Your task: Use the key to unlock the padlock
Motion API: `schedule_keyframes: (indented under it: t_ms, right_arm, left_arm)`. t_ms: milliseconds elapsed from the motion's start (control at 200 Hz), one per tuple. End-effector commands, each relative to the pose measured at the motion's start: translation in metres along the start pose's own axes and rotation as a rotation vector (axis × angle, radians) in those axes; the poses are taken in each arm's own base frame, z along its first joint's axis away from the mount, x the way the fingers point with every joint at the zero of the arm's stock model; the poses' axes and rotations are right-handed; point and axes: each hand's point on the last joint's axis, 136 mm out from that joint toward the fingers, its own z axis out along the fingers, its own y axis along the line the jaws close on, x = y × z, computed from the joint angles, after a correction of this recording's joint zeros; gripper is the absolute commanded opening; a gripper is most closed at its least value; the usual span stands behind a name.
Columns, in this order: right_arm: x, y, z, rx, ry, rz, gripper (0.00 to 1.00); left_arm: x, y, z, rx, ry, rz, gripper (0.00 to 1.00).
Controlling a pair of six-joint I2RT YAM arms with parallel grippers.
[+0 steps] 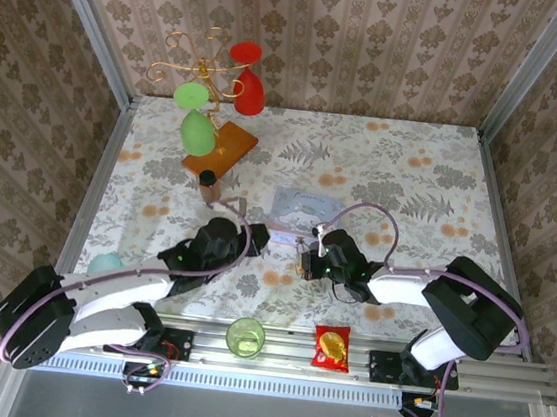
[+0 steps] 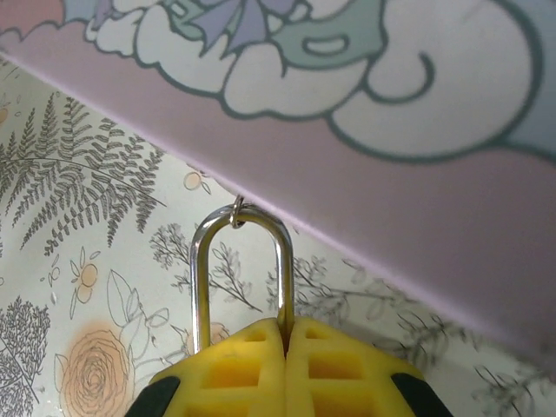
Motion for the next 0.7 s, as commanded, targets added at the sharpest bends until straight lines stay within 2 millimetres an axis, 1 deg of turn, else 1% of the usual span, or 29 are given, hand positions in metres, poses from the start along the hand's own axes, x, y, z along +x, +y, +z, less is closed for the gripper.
schedule_keyframes:
  t_ms: [0, 25, 40, 85, 95, 120, 170, 200, 220, 260, 280, 300, 340, 375, 440, 500, 570, 620, 695]
  right_arm:
    - [0.007, -0.007, -0.004, 0.026, 0.009, 0.157, 0.0]
    - [0.009, -0.01, -0.005, 0.047, 0.009, 0.182, 0.0]
    - [0.01, -0.012, -0.005, 0.06, 0.007, 0.195, 0.0]
    - [0.011, -0.013, -0.008, 0.08, -0.001, 0.22, 0.0]
    - [0.011, -0.015, -0.009, 0.089, -0.004, 0.225, 0.0]
    - [0.013, -0.018, -0.011, 0.117, -0.009, 0.242, 0.0]
    - [0.013, -0.021, -0.016, 0.154, -0.023, 0.281, 0.0]
    - [0.014, -0.023, -0.018, 0.169, -0.037, 0.317, 0.0]
    - [0.015, -0.024, -0.019, 0.177, -0.046, 0.346, 0.0]
    - [0.017, -0.025, -0.019, 0.175, -0.06, 0.397, 0.0]
    - [0.017, -0.023, -0.018, 0.167, -0.067, 0.417, 0.0]
    - [0.016, -0.022, -0.017, 0.163, -0.078, 0.436, 0.0]
    - [0.018, -0.022, -0.014, 0.168, -0.09, 0.474, 0.0]
    - [0.017, -0.019, -0.011, 0.158, -0.1, 0.496, 0.0]
    - [0.018, -0.018, -0.006, 0.155, -0.113, 0.554, 0.0]
    - [0.016, -0.016, -0.003, 0.151, -0.143, 0.607, 0.0]
    - [0.016, -0.017, -0.002, 0.155, -0.179, 0.677, 0.0]
    - [0.017, -0.021, -0.003, 0.155, -0.21, 0.752, 0.0]
    - [0.012, -0.026, -0.002, 0.127, -0.281, 0.852, 0.0]
  left_arm:
    - [-0.023, -0.025, 0.0, -0.025, 0.078, 0.302, 0.12]
    - [-0.027, -0.033, 0.003, -0.013, 0.092, 0.34, 0.12]
    - [-0.026, -0.034, 0.007, -0.011, 0.111, 0.362, 0.12]
    - [-0.029, -0.046, 0.018, 0.024, 0.153, 0.411, 0.13]
    - [-0.026, -0.046, 0.022, 0.028, 0.172, 0.426, 0.13]
    - [-0.026, -0.053, 0.03, 0.052, 0.195, 0.455, 0.12]
    - [-0.018, -0.066, 0.043, 0.117, 0.253, 0.501, 0.11]
    - [-0.013, -0.072, 0.053, 0.149, 0.283, 0.531, 0.11]
    - [-0.009, -0.072, 0.059, 0.155, 0.303, 0.548, 0.11]
    - [-0.002, -0.068, 0.073, 0.149, 0.342, 0.58, 0.11]
    - [-0.001, -0.069, 0.079, 0.157, 0.354, 0.601, 0.1]
    - [0.006, -0.064, 0.086, 0.152, 0.38, 0.619, 0.1]
    - [0.011, -0.058, 0.099, 0.14, 0.41, 0.645, 0.1]
    - [0.018, -0.053, 0.108, 0.128, 0.444, 0.673, 0.09]
    - [0.028, -0.043, 0.118, 0.109, 0.494, 0.701, 0.08]
    - [0.036, -0.037, 0.121, 0.108, 0.511, 0.698, 0.06]
    - [0.043, -0.029, 0.118, 0.105, 0.513, 0.701, 0.05]
    - [0.047, -0.02, 0.116, 0.086, 0.518, 0.705, 0.05]
    - [0.056, -0.009, 0.113, 0.076, 0.535, 0.72, 0.04]
